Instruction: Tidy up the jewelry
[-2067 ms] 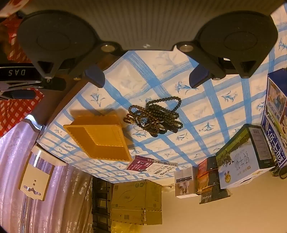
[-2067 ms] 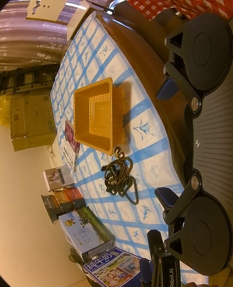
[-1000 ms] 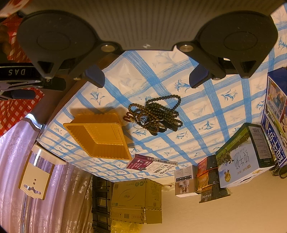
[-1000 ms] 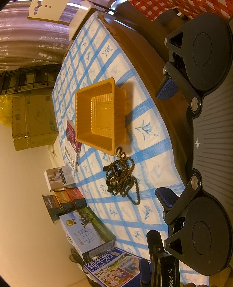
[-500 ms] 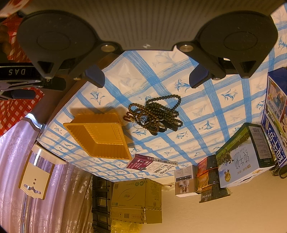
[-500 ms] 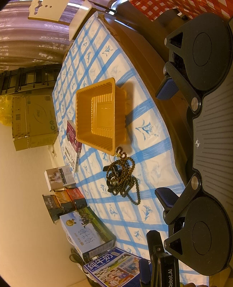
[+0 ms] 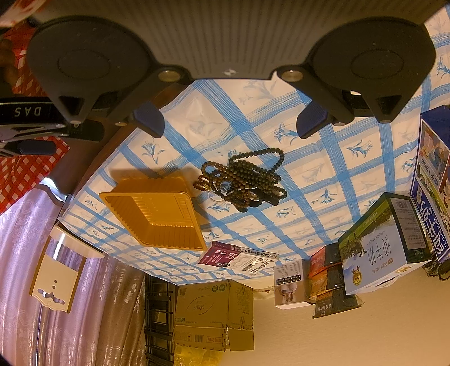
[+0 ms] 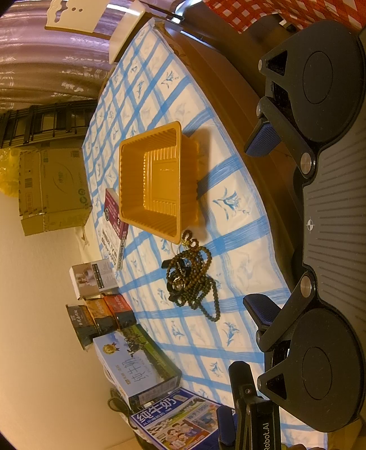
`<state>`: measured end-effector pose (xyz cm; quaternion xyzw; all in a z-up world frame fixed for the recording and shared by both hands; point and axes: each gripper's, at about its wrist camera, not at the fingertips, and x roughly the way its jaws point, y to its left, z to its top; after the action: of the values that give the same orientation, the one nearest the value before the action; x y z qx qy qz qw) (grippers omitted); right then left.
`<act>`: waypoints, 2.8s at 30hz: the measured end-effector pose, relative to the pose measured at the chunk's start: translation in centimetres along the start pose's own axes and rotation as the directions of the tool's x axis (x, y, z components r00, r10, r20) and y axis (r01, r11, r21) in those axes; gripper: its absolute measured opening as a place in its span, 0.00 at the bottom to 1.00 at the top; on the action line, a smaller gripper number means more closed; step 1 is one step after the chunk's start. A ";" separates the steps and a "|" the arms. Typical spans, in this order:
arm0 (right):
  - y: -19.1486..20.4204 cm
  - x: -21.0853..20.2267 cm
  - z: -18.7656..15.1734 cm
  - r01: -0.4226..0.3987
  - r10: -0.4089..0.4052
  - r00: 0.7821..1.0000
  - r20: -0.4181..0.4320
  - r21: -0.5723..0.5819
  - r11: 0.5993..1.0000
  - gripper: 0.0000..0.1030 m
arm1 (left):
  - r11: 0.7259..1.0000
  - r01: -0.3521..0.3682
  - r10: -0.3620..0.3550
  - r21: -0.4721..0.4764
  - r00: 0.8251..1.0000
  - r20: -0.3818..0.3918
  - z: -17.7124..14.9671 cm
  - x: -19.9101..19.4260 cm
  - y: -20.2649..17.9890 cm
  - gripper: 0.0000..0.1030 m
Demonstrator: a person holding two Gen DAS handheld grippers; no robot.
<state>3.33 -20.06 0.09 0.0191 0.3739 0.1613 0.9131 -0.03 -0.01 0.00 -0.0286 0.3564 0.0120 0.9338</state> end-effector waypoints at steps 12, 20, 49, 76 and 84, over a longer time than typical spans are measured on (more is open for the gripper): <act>0.0 0.1 0.0 0.001 -0.001 1.000 0.000 -0.001 1.000 1.00 | 1.000 0.000 0.000 -0.001 1.000 0.000 0.0 0.0 0.0 0.97; -0.1 0.0 0.5 0.003 -0.003 1.000 0.000 -0.002 1.000 1.00 | 1.000 0.001 -0.001 -0.001 1.000 0.001 0.0 0.0 0.0 0.97; -7.0 8.1 0.9 0.099 -0.136 0.968 0.213 0.175 0.979 1.00 | 1.000 -0.017 0.016 -0.023 1.000 -0.018 1.1 9.5 3.8 0.97; -15.5 20.1 3.6 0.141 -0.295 0.885 0.361 0.395 0.908 0.50 | 1.000 0.008 -0.008 0.002 0.999 -0.038 4.5 21.2 4.9 0.89; -16.1 21.1 4.0 0.129 -0.267 0.887 0.378 0.352 0.927 0.10 | 0.998 0.035 -0.034 0.051 0.999 -0.029 5.0 22.4 3.6 0.87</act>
<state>24.69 -28.44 -13.75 0.1611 0.1901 -0.0039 0.9684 19.91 3.95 -11.36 -0.0109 0.3691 -0.0136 0.9292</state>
